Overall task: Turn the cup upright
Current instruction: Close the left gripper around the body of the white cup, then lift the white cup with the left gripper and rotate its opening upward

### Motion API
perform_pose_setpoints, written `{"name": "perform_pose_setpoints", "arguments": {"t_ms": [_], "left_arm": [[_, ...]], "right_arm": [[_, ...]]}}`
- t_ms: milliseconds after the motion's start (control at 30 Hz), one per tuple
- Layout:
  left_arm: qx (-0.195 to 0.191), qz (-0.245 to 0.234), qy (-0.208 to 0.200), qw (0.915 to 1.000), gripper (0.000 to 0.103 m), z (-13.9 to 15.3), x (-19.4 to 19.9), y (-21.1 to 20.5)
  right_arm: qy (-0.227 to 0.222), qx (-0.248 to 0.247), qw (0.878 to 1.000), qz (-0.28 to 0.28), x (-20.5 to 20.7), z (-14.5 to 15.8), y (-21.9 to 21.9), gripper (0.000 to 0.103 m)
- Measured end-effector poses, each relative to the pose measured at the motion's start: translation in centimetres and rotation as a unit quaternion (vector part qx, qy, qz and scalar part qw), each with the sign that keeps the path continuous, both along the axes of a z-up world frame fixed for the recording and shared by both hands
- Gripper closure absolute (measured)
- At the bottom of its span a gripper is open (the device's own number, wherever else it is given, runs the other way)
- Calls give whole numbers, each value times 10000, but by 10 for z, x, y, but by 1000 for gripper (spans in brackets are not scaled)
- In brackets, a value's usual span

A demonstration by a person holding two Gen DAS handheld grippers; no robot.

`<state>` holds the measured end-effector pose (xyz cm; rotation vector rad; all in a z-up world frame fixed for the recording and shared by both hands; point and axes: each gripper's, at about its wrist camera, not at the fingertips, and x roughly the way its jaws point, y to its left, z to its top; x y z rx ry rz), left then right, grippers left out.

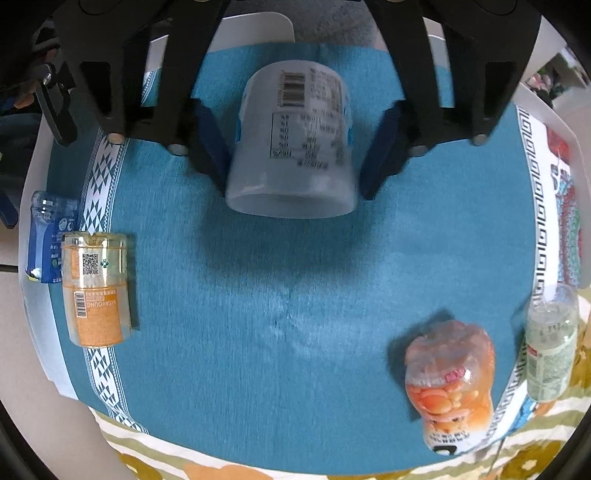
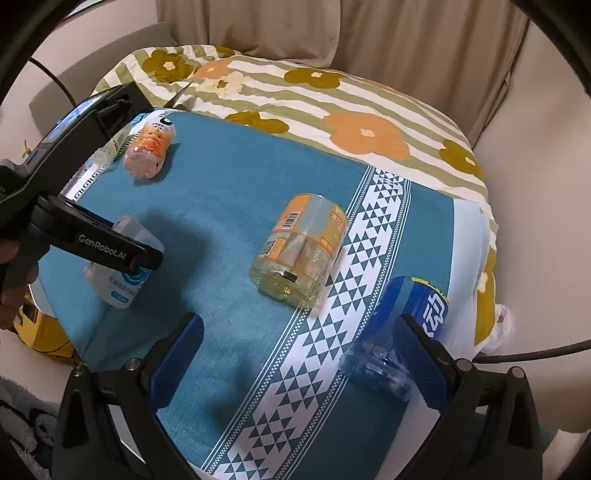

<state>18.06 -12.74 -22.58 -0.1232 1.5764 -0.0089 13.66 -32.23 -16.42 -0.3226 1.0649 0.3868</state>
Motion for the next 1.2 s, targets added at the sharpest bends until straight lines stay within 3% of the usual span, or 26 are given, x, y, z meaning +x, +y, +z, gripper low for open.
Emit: {"name": "perform_pose_setpoints", "arguments": {"t_ms": [300,533,700,833,933,1200], "left_arm": [[-118,-43,-89,9999,40,7,1,3],[-304,-101,-653,9974,40,36,-9,12],[-268,-471,-1771,9827,40,54,-16,11],[-161,-726,-2718,9595,40,55,-18,12],[-147,-743,-3079,9484,40,52,-10,9],[45,-846,-3308,9399,40,31,0,4]], "right_arm": [[-10,39,10000,-56,0,2,0,1],[-156,96,9998,-100,-5,15,4,1],[-273,137,9994,-151,-9,22,7,1],[-294,78,9993,-228,-14,20,8,1],[-339,-123,9990,-257,-19,16,10,1],[-267,-316,9982,-434,-28,2,12,1]]}}
